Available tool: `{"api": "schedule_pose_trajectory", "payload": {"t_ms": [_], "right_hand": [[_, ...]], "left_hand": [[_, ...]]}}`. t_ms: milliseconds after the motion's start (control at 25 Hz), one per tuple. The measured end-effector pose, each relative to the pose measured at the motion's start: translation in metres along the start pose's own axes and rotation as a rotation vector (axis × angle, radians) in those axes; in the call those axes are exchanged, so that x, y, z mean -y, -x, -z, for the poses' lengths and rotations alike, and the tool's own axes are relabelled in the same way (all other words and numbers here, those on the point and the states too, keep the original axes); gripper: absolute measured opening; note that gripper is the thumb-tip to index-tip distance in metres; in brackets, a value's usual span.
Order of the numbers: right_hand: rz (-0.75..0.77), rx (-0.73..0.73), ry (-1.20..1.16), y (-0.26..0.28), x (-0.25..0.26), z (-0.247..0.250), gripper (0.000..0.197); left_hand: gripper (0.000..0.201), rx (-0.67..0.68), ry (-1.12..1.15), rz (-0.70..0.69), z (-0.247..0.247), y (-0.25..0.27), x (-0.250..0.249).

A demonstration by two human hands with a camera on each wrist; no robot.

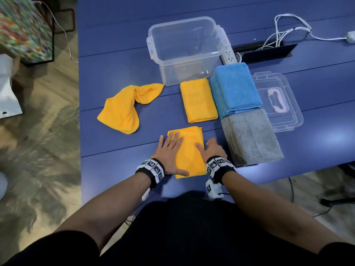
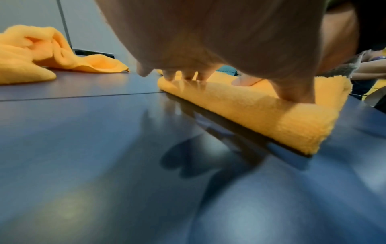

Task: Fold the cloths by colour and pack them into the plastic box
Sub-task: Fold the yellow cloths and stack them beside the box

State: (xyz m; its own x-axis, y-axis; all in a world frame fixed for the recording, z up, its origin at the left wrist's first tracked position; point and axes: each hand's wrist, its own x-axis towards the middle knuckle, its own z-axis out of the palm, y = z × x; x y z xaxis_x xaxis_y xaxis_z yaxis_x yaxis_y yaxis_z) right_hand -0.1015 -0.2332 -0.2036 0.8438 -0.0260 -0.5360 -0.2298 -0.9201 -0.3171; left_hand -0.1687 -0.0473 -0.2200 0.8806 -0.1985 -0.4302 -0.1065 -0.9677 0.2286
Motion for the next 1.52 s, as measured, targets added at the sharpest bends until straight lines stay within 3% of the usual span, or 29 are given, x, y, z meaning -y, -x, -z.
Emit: {"api": "schedule_pose_trajectory", "payload": {"t_ms": [80,160,200,280,360,480,600,760,880,960,1040,1160,1280,1400,1520], "right_hand": [[-0.035,-0.028,0.012,0.0,-0.002,0.0,0.057],[-0.01,-0.024,-0.082,-0.002,-0.006,0.0,0.056],[0.027,0.001,-0.139,-0.003,-0.007,-0.001,0.054],[0.097,0.064,-0.178,-0.002,-0.007,-0.003,0.054],[0.105,0.094,-0.172,-0.003,-0.006,-0.003,0.052],[0.106,0.148,-0.21,-0.005,-0.006,0.002,0.045],[0.122,0.249,-0.265,-0.007,-0.01,0.008,0.016],[0.057,0.24,-0.665,-0.012,-0.004,0.033,0.025],[0.047,0.218,-0.881,-0.029,0.007,0.053,0.054],[0.146,0.075,-0.836,-0.041,0.024,0.074,0.065],[0.278,-0.116,-0.658,-0.054,0.043,0.095,0.055],[0.452,-0.284,-0.455,-0.077,0.067,0.112,0.042],[0.436,-0.259,-0.245,-0.099,0.077,0.111,0.055],[0.479,-0.233,0.056,-0.103,0.078,0.099,0.063],[0.453,0.024,0.183,-0.101,0.072,0.088,0.057]], "left_hand": [[0.13,-0.12,0.156,0.074,0.0,0.006,0.004],[0.107,-0.3,0.359,0.314,0.001,0.009,0.001],[0.095,-0.325,0.459,0.445,0.001,0.008,0.0],[0.073,-0.247,0.67,0.61,0.006,0.001,-0.003],[0.051,-0.141,0.79,0.624,0.014,-0.01,-0.007],[0.037,-0.081,1.115,0.609,0.019,-0.023,-0.014],[0.021,-0.039,1.543,0.601,0.031,-0.025,-0.028],[0.033,-0.121,1.869,0.45,0.077,-0.04,-0.031],[0.034,-0.163,1.917,0.417,0.117,-0.07,-0.022],[0.042,-0.187,1.876,0.469,0.135,-0.1,-0.016],[0.047,-0.237,1.833,0.505,0.145,-0.126,-0.009],[0.033,-0.344,1.873,0.527,0.151,-0.163,0.002],[0.031,-0.353,1.814,0.586,0.141,-0.189,0.004],[0.063,-0.278,1.404,0.665,0.119,-0.198,0.007],[0.067,-0.324,1.383,0.685,0.114,-0.207,0.013]]}}
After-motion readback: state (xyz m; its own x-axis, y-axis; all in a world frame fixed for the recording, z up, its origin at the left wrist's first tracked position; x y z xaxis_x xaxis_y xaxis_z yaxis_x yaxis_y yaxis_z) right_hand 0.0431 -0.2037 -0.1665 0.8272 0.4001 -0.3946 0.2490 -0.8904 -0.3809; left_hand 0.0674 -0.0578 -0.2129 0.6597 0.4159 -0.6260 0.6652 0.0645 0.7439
